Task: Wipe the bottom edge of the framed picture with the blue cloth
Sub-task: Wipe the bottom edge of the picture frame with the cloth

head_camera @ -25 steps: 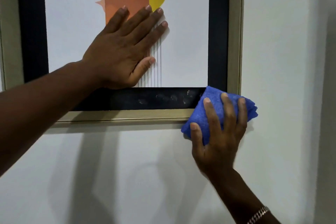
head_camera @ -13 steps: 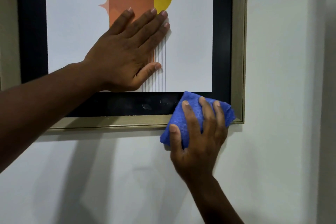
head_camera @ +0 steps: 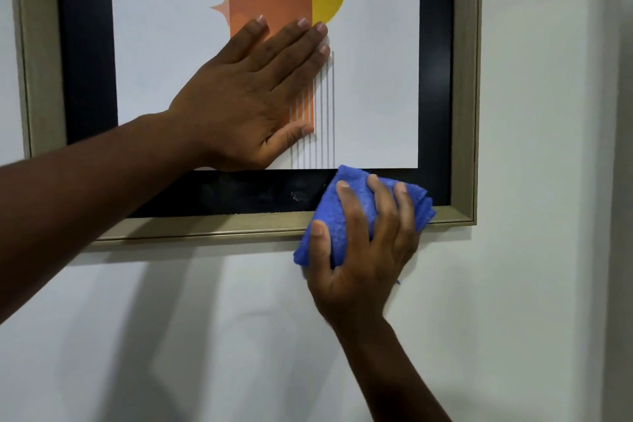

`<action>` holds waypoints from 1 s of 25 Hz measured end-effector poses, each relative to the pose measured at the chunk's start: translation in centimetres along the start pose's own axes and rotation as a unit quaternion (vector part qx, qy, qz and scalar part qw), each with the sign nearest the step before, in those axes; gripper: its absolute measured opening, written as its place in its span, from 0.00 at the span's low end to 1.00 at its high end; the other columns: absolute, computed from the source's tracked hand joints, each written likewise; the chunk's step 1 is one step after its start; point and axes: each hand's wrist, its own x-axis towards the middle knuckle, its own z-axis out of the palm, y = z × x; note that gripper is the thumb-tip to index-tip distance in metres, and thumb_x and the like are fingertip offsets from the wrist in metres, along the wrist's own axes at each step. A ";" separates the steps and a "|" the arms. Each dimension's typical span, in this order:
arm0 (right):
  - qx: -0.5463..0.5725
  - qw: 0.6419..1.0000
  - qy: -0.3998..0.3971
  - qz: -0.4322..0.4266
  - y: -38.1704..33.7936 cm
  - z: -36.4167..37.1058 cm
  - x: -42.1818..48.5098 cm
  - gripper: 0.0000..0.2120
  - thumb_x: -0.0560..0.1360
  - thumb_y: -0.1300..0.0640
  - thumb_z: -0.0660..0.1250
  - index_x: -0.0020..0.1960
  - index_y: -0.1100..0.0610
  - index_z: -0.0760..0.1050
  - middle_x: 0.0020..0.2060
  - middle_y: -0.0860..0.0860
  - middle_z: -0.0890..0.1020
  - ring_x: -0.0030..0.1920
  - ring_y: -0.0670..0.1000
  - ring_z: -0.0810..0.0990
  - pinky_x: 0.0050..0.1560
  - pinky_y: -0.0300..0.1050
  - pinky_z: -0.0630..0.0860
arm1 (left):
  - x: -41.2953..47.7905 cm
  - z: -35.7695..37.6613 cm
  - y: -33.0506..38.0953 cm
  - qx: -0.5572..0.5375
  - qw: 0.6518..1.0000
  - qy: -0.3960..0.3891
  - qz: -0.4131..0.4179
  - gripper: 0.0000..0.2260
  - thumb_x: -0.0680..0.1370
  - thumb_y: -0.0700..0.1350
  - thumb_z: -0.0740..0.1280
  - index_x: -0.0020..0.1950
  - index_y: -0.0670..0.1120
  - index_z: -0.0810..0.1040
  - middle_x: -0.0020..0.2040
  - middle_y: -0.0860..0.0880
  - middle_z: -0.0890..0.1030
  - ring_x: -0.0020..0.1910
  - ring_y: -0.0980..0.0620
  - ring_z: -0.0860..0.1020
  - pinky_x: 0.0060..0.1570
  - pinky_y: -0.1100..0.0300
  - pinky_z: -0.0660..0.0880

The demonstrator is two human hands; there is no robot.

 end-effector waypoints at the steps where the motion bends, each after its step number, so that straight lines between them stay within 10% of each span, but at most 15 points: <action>1: -0.003 1.000 -0.005 -0.010 -0.2 0.0 -0.2 0.21 0.78 0.43 0.59 0.67 0.52 0.72 0.69 0.57 0.75 0.75 0.60 0.64 0.75 0.60 0.61 | -0.2 0.0 -0.1 -0.001 1.000 0.002 0.001 0.35 0.81 0.64 0.43 0.81 0.42 0.47 0.82 0.42 0.51 0.82 0.44 0.50 0.80 0.42 0.51; 25: 0.019 1.000 0.011 0.012 -7.5 2.7 -1.8 0.17 0.78 0.45 0.60 0.62 0.52 0.73 0.64 0.56 0.78 0.72 0.59 0.68 0.72 0.64 0.65 | -4.7 -1.3 -4.4 -0.018 0.999 -0.022 -0.022 0.38 0.80 0.66 0.43 0.81 0.41 0.46 0.82 0.41 0.49 0.82 0.43 0.48 0.80 0.41 0.49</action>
